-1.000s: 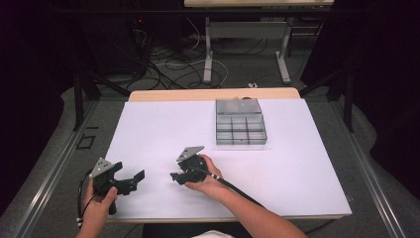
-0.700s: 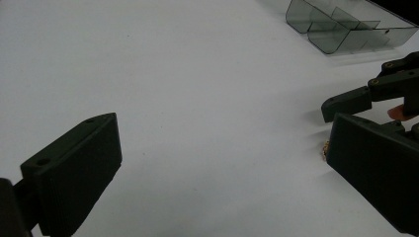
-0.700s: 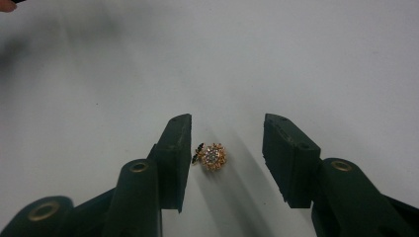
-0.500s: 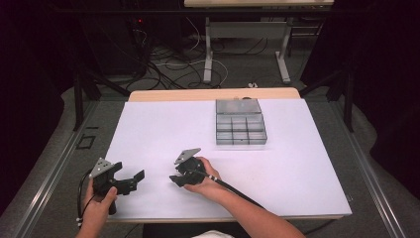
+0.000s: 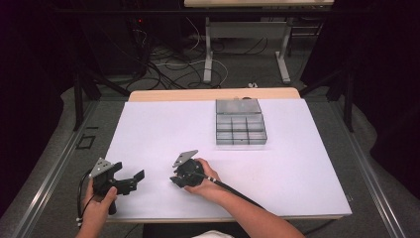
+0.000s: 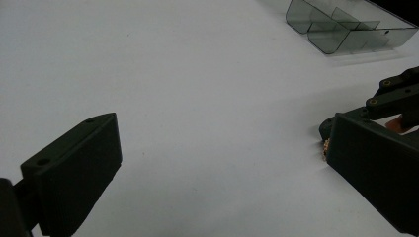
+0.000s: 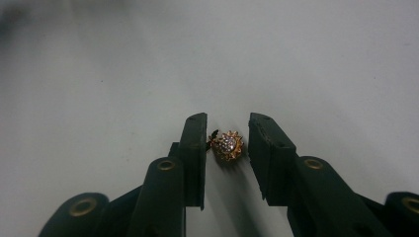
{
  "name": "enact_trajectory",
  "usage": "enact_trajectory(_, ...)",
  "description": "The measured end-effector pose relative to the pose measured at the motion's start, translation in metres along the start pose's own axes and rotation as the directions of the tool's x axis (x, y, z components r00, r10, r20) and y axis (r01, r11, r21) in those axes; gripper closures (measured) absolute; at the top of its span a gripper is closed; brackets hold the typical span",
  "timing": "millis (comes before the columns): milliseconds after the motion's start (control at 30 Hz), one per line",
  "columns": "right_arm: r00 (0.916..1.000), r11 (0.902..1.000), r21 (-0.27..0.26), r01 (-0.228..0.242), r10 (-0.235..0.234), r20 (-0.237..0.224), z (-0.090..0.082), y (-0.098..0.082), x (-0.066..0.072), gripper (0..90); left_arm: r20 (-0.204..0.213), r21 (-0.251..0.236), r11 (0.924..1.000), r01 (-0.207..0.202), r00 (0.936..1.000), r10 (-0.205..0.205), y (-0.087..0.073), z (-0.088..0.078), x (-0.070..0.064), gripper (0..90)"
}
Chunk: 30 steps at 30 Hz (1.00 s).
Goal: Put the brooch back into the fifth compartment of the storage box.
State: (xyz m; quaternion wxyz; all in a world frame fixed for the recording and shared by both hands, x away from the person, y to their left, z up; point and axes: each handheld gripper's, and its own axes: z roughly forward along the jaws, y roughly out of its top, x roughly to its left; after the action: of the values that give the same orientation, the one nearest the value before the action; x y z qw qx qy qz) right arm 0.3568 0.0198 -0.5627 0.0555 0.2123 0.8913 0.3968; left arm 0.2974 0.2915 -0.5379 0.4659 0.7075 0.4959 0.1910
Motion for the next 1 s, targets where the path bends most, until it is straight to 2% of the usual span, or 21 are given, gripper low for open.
enact_trajectory(67, 1.0, 1.0, 0.003, -0.007, 0.007, 0.004, -0.0004, -0.0001, 0.0009, 71.8, 0.0, 0.0, 1.0, 0.0, 1.0, 0.0, 0.0, 0.0, 0.0001, 0.7)
enact_trajectory(133, 0.9999, 0.9999, -0.002, 0.01, -0.01, 0.004, 0.0, 0.0, 0.0002, 73.0, 0.0, -0.001, 1.0, 0.002, 1.0, -0.002, 0.0, 0.0001, 0.0003, 0.7)
enact_trajectory(300, 0.9999, 1.0, 0.004, 0.009, -0.009, 0.004, -0.0005, 0.0, 0.0008, 77.4, 0.0, -0.001, 1.0, 0.004, 1.0, -0.004, -0.0001, 0.0003, 0.0002, 0.7)
enact_trajectory(867, 1.0, 1.0, -0.001, 0.008, -0.008, -0.004, -0.0009, 0.0001, 0.0011, 78.6, 0.005, 0.005, 1.0, 0.003, 1.0, -0.004, -0.0001, 0.0007, 0.0003, 0.7)
enact_trajectory(1000, 1.0, 1.0, -0.002, -0.008, 0.008, -0.003, -0.0025, 0.0008, 0.0017, 79.1, 0.005, 0.005, 1.0, 0.003, 1.0, -0.003, -0.0001, 0.0007, 0.0004, 0.7)
